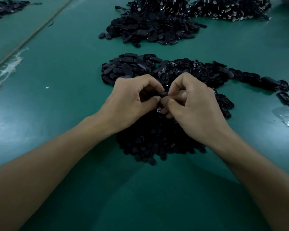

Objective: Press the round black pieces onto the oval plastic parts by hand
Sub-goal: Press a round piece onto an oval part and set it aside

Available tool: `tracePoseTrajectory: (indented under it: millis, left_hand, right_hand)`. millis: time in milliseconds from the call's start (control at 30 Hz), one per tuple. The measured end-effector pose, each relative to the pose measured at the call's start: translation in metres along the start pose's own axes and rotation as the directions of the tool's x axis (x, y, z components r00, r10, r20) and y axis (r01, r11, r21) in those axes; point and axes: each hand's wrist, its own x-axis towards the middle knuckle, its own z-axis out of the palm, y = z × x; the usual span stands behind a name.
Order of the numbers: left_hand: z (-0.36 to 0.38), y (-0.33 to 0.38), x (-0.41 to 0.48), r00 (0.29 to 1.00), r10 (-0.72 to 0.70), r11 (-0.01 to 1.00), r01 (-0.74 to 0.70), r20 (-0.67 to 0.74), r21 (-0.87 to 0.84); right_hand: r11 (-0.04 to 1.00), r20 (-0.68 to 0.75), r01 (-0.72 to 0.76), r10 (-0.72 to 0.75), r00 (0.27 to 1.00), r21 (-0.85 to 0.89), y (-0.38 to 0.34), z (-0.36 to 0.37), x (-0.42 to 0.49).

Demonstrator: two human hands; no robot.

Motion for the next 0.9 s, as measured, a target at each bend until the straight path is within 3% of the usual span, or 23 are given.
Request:
tracePoseTrajectory:
  millis: [133, 267, 600, 900]
  left_hand:
    - [-0.002, -0.001, 0.003, 0.988, -0.131, 0.962, 0.147, 0.082, -0.229]
    - [-0.01, -0.006, 0.007, 0.956, -0.211, 0.87, 0.279, 0.206, -0.407]
    - [-0.018, -0.008, 0.007, 0.955, -0.195, 0.788, 0.288, 0.223, -0.544]
    - [-0.017, -0.006, 0.008, 0.94, -0.239, 0.779, 0.335, 0.242, -0.53]
  right_hand:
    - [0.992, -0.022, 0.037, -0.04, 0.999, -0.119, 0.006, -0.003, 0.004]
    - [0.995, 0.027, 0.04, -0.037, 0.999, -0.088, 0.009, -0.005, 0.005]
    - [0.996, 0.054, 0.013, -0.018, 0.998, 0.084, 0.009, -0.003, 0.005]
    - [0.999, 0.03, 0.029, -0.03, 0.999, 0.031, 0.008, -0.001, 0.004]
